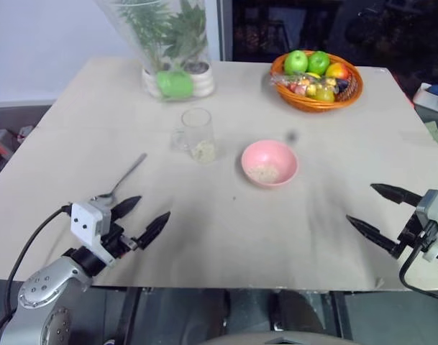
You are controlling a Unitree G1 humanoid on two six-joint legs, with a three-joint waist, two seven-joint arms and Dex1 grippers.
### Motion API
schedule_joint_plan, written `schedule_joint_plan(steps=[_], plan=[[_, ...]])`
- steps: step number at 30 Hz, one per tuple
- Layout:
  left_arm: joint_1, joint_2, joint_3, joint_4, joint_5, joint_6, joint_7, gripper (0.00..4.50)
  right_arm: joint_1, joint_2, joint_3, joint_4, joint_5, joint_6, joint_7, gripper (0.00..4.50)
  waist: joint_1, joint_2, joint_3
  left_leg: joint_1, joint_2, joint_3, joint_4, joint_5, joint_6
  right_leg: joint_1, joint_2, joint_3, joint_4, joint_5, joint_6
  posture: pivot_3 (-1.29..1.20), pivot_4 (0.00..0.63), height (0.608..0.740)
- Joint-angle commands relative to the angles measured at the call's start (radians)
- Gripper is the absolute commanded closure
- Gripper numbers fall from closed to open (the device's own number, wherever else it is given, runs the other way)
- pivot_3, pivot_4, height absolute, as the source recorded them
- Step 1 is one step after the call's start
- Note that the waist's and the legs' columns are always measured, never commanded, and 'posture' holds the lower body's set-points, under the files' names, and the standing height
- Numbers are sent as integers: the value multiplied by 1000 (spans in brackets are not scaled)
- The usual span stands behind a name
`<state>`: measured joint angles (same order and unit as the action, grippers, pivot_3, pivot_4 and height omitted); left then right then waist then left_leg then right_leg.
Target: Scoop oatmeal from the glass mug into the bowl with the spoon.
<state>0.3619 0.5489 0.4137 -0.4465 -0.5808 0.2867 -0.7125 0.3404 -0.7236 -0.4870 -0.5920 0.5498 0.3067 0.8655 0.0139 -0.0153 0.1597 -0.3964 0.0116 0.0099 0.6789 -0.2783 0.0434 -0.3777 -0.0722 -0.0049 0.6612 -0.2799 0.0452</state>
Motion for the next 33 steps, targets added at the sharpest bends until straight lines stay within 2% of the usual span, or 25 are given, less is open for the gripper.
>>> schedule_joint_plan(steps=[1,15,19,23,25,27,30,33], plan=[[-31,-10,0,-17,-30,19,26,0,-3,13,3,-20,0,-29,-4,28,0,0,0,0,0,0,0,0,0,0,0,0,0,0,0,0,150,740],[-164,-35,13,-33,-104,170,181,0,-106,69,94,-14,-17,-85,-47,28,1,1,0,0,-1,-1,0,0,0,0,1,-1,0,2,4,0,150,740],[-192,-35,10,-41,-95,200,232,0,-110,64,119,14,-49,-153,-5,28,0,1,0,0,-1,-1,0,0,0,0,1,-1,0,2,4,0,150,740],[-266,-50,45,-21,-99,260,370,0,-150,61,131,-6,30,-168,49,28,0,1,0,0,-1,-1,0,0,0,0,1,-1,1,2,4,0,150,740],[-316,-24,56,1,-86,347,454,0,-197,51,152,-46,113,-141,78,28,0,1,0,0,-1,-2,0,0,0,0,1,-1,1,2,4,0,150,740],[-380,52,54,51,-49,474,517,0,-279,37,203,-94,206,-97,96,28,-3,1,0,1,-1,-2,0,0,0,1,2,-2,2,2,4,0,150,740],[-469,115,73,143,-54,580,550,0,-367,13,276,-138,272,-57,131,28,-6,1,1,2,-1,-3,0,0,0,0,7,-4,3,2,4,0,150,740],[-548,211,17,246,-2,658,530,0,-418,0,322,-149,286,-29,129,28,-1,-1,2,1,-1,-3,0,0,0,0,8,-6,2,2,4,0,150,740]])
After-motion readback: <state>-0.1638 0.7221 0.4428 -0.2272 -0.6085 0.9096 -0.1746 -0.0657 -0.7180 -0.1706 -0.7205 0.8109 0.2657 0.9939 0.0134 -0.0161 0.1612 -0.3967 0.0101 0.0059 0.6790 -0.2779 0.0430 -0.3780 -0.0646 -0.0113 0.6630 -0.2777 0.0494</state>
